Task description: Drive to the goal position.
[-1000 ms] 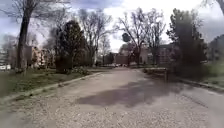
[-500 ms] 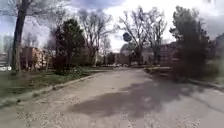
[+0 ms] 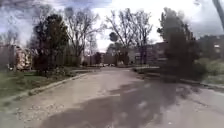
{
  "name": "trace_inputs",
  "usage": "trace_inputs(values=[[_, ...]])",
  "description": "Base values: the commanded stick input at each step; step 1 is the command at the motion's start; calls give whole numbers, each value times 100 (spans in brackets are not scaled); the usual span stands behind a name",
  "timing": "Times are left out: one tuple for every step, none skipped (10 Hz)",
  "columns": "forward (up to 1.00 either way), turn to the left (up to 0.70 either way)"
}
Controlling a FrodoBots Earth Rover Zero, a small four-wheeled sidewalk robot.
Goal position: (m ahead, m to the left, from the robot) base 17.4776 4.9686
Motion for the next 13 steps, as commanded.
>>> trace_inputs(values=[[70,0],[70,-27],[70,-27],[70,-17],[70,0],[70,0],[70,0],[70,0],[70,0],[70,0],[70,0],[70,0],[70,0]])
